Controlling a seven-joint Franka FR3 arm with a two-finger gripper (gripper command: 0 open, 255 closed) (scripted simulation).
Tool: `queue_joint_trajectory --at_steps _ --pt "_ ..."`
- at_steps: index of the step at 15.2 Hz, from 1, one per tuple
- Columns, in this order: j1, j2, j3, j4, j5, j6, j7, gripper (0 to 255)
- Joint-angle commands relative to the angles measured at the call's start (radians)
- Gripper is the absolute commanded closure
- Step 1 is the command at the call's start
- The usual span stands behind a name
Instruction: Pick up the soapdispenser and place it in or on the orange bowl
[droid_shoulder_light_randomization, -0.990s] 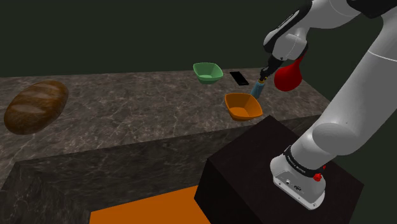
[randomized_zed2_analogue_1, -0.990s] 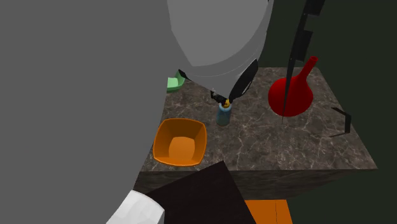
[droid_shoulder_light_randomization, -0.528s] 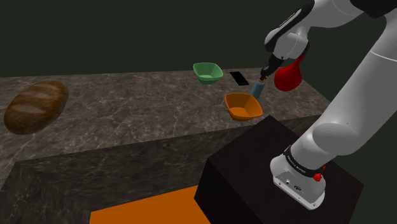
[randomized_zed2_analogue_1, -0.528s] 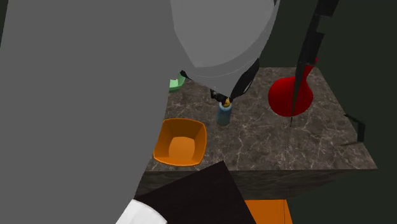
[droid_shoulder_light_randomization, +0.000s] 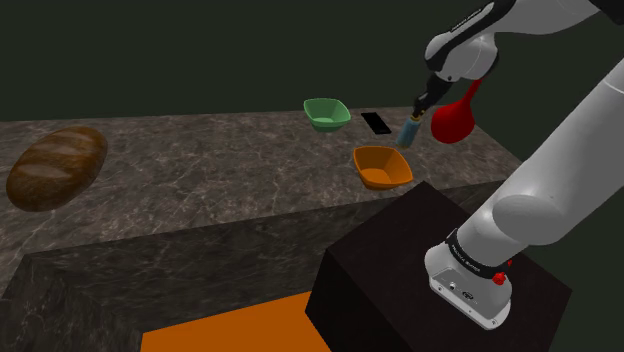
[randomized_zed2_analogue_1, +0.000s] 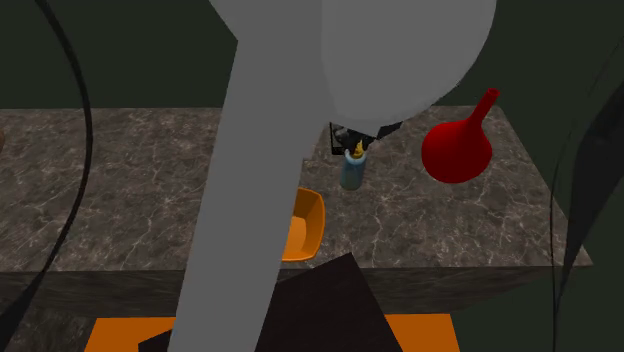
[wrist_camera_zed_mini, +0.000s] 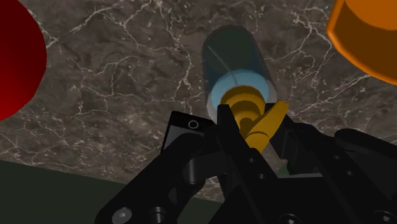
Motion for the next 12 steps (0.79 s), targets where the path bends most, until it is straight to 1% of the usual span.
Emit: queue_joint_trajectory --at_steps 1,6,12 --pt "0.000 -0.026 -0.004 0.009 -0.035 -0.027 0.024 255" --pt "-0.004 -0.085 -0.001 0.032 -0.107 -0.093 0.078 255" --pt "-0.012 -0.146 0.012 0.069 -0.168 -0.175 0.126 255"
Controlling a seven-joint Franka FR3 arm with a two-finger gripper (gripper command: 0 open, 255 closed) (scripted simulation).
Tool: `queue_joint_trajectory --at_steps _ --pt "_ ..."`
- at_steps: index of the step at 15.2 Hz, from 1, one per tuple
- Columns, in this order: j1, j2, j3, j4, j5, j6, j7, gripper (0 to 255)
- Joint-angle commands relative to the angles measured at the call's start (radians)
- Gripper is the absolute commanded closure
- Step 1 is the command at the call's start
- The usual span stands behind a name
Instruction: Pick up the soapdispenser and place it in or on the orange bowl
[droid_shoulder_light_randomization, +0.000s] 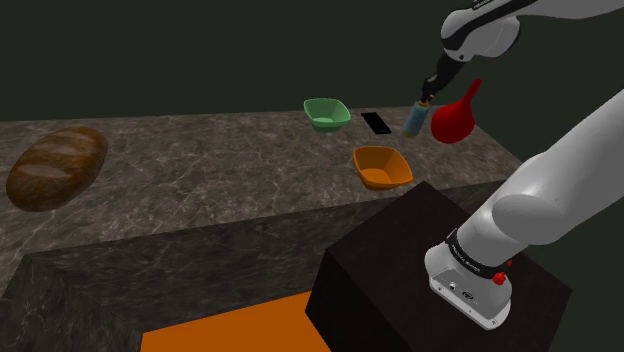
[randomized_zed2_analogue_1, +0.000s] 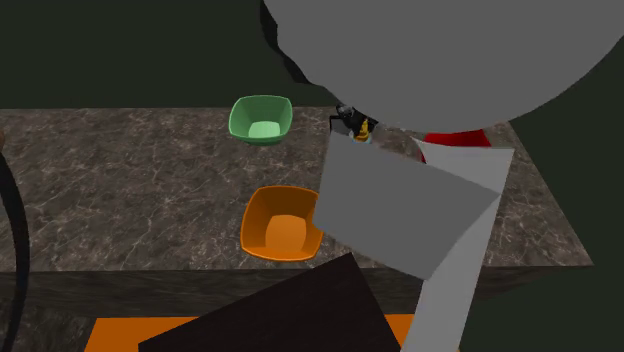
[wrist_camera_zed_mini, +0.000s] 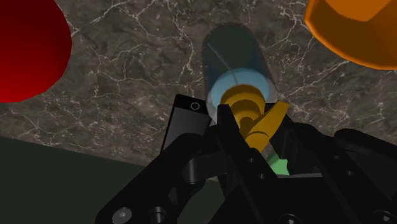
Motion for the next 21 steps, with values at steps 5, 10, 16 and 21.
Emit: queue_joint_trajectory --at_steps 5,10,16,21 --pt "-0.006 -0.046 0.016 0.045 -0.040 -0.083 0.033 255" --pt "-0.016 -0.145 0.068 0.017 -0.115 -0.139 0.122 255" --pt "-0.043 -0.348 0.218 -0.106 -0.210 -0.221 0.306 255" --pt "-0.044 -0.488 0.340 -0.177 -0.220 -0.305 0.431 255"
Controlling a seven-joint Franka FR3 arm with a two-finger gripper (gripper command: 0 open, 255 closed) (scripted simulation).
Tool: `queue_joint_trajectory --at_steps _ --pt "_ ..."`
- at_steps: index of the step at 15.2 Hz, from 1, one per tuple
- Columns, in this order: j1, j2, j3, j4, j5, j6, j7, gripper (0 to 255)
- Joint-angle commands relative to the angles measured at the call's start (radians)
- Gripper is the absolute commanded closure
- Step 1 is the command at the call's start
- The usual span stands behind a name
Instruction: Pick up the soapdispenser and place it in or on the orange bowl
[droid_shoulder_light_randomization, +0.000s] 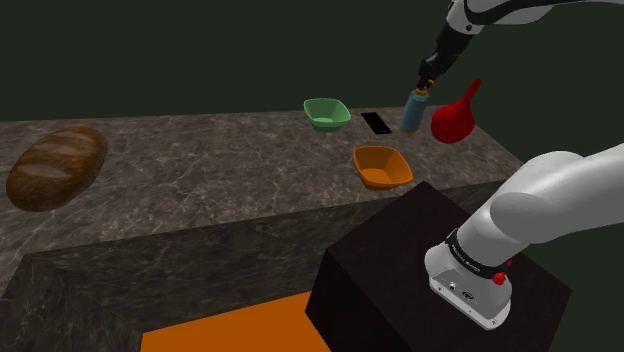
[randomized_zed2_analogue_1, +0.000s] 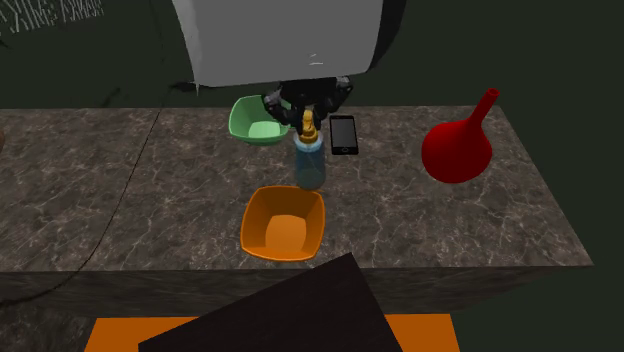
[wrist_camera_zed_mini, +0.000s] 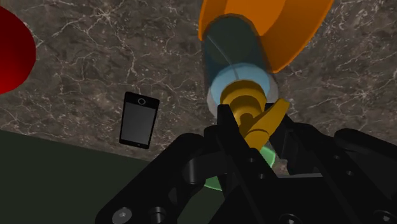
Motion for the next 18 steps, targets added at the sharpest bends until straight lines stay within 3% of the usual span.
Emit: queue_joint_trajectory --at_steps 1,5,18 --pt "0.004 -0.053 0.051 -0.028 0.003 -0.032 0.053 255" --pt "0.022 -0.143 0.148 -0.058 0.030 -0.104 0.144 255" --pt "0.011 -0.104 0.120 -0.209 0.002 0.085 0.153 255"
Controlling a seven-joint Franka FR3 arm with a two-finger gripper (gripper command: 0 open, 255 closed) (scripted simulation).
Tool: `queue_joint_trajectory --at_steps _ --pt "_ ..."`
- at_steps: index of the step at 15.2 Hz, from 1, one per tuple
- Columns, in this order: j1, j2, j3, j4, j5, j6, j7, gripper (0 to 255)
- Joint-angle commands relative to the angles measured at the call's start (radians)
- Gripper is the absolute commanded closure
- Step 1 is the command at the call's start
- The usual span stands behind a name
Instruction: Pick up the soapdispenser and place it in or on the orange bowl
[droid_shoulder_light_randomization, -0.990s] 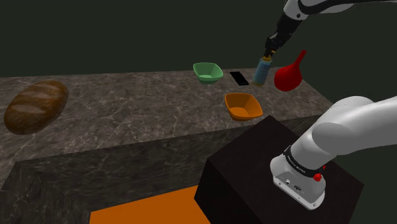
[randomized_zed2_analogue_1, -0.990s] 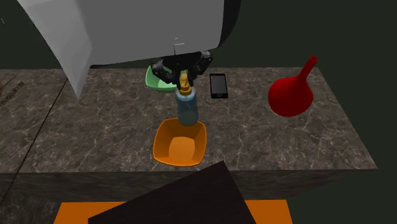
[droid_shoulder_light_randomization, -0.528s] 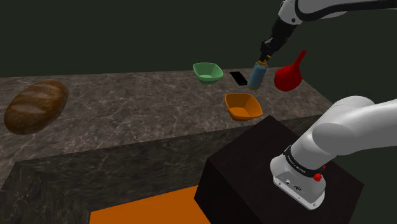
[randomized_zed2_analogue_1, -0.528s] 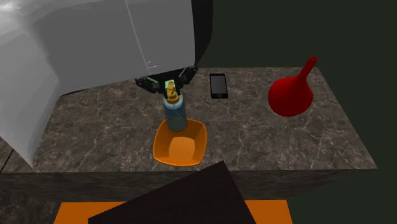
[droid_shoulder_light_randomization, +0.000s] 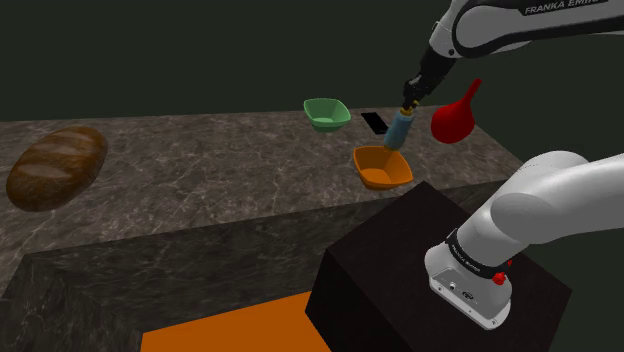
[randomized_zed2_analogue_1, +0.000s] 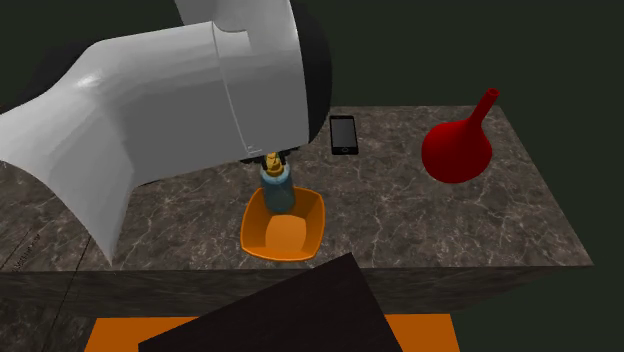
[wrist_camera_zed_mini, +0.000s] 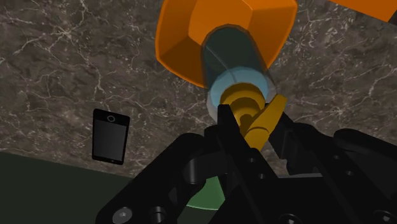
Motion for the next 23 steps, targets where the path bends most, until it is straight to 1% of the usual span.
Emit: queue_joint_trajectory --at_steps 1,14,22,23 --pt "-0.001 0.011 -0.004 -0.022 -0.004 0.033 0.003 255" --pt "-0.010 0.117 -0.037 -0.137 -0.035 0.253 0.012 255" --pt "-0.010 0.121 -0.038 -0.140 -0.036 0.260 0.013 255" --pt "-0.010 0.121 -0.038 -0.140 -0.036 0.260 0.013 0"
